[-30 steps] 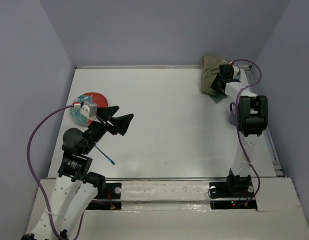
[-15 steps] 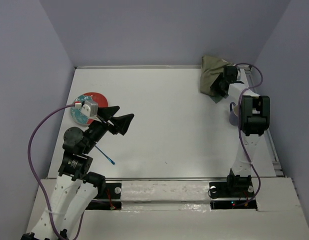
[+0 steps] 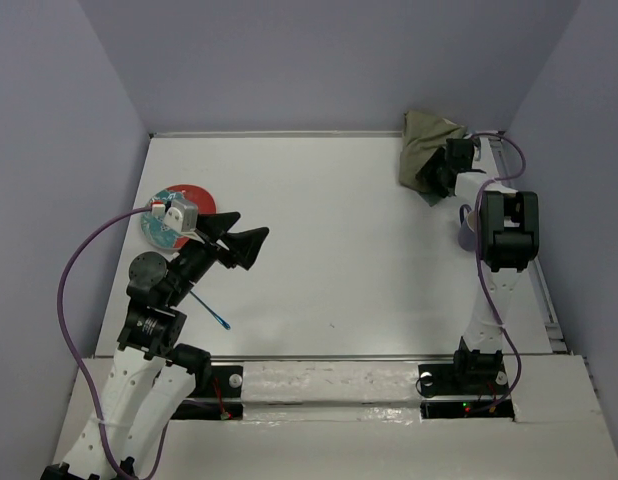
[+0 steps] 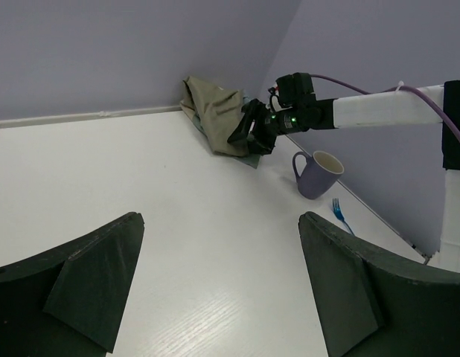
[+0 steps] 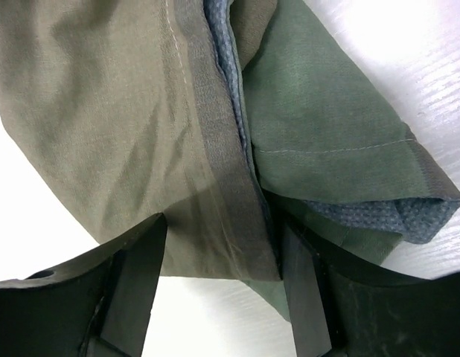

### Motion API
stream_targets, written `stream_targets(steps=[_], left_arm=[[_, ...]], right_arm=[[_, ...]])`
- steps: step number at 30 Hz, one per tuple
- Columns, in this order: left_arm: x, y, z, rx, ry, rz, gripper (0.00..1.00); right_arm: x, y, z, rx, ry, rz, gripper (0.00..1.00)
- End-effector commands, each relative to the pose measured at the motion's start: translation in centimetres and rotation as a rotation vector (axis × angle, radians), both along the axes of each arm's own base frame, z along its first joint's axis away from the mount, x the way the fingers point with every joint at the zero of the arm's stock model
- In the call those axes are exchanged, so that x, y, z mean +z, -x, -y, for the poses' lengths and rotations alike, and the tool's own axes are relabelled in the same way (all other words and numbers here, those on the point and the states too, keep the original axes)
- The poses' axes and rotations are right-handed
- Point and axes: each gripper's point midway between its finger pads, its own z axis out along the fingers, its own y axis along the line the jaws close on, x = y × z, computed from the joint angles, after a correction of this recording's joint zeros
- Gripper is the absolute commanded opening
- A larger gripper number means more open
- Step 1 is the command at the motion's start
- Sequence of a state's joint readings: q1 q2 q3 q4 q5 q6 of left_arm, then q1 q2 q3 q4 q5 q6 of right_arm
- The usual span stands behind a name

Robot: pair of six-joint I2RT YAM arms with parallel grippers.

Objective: Set the dinner table for one person

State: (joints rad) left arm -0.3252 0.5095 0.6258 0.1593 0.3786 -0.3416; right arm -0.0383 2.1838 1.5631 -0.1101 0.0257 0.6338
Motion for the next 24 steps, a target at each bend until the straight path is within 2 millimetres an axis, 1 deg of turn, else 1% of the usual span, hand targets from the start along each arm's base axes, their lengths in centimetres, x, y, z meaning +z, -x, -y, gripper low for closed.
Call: stream_targets(steps=[1, 2, 5, 6, 7, 8, 9, 13, 16, 17, 19, 20, 21, 22, 23, 24], left_arm=[[2.8, 0.6, 0.2, -0.024, 0.016, 0.078, 0.96], [2.8, 0.6, 0.2, -0.023, 0.015, 0.078, 0.96], [2.8, 0.6, 0.1, -0.022, 0.016, 0.080, 0.96], [2.8, 0.6, 0.1, -0.022, 0.016, 0.080, 0.96], [2.8, 0.6, 0.1, -0.022, 0.016, 0.080, 0.95], [2.8, 0.6, 0.1, -0.020, 0.016, 0.080, 0.95], [2.8, 0.6, 0.1, -0.020, 0.016, 0.080, 0.95], [2.8, 0.5, 0.1, -0.019, 0.018, 0.080, 0.93], [2.9, 0.5, 0.1, -0.018, 0.021, 0.081, 0.93], [2.9, 0.5, 0.1, -0.017, 0.023, 0.079, 0.92], [2.8, 0.4, 0.0, -0.015, 0.026, 0.074, 0.92], [2.8, 0.3, 0.0, -0.014, 0.028, 0.070, 0.91], [2.8, 0.2, 0.0, -0.013, 0.033, 0.066, 0.91], [2.6, 0.0, 0.1, -0.011, 0.033, 0.059, 0.91], [2.7, -0.1, 0.0, -0.006, 0.039, 0.057, 0.90], [2.7, -0.2, 0.0, -0.005, 0.043, 0.052, 0.90]], right_arm=[[-0.1, 0.5, 0.1, -0.019, -0.019, 0.022, 0.60], [0.0, 0.7, 0.0, -0.015, -0.026, 0.028, 0.46], [0.7, 0.5, 0.0, -0.013, -0.019, 0.057, 0.32], [0.8, 0.5, 0.1, -0.012, -0.013, 0.058, 0.19], [1.6, 0.4, 0.3, -0.007, 0.007, 0.072, 0.08], [1.6, 0.4, 0.4, -0.010, 0.009, 0.072, 0.08], [2.3, -0.1, 0.5, -0.007, 0.016, 0.107, 0.00], [4.9, -0.2, 0.4, 0.025, 0.043, 0.182, 0.00], [7.5, 0.2, 0.2, 0.042, 0.053, 0.244, 0.00], [9.2, 0.5, 0.1, 0.047, 0.055, 0.278, 0.00], [11.2, 0.7, 0.2, 0.053, 0.072, 0.321, 0.00], [13.2, 1.0, -1.0, 0.094, 0.061, 0.360, 0.00], [14.4, 1.0, -1.1, 0.101, 0.067, 0.381, 0.00], [15.3, 1.1, -2.0, 0.127, 0.074, 0.399, 0.00], [17.4, 0.9, -3.7, 0.171, 0.061, 0.441, 0.00], [17.2, 1.1, -5.0, 0.203, 0.050, 0.432, 0.00]])
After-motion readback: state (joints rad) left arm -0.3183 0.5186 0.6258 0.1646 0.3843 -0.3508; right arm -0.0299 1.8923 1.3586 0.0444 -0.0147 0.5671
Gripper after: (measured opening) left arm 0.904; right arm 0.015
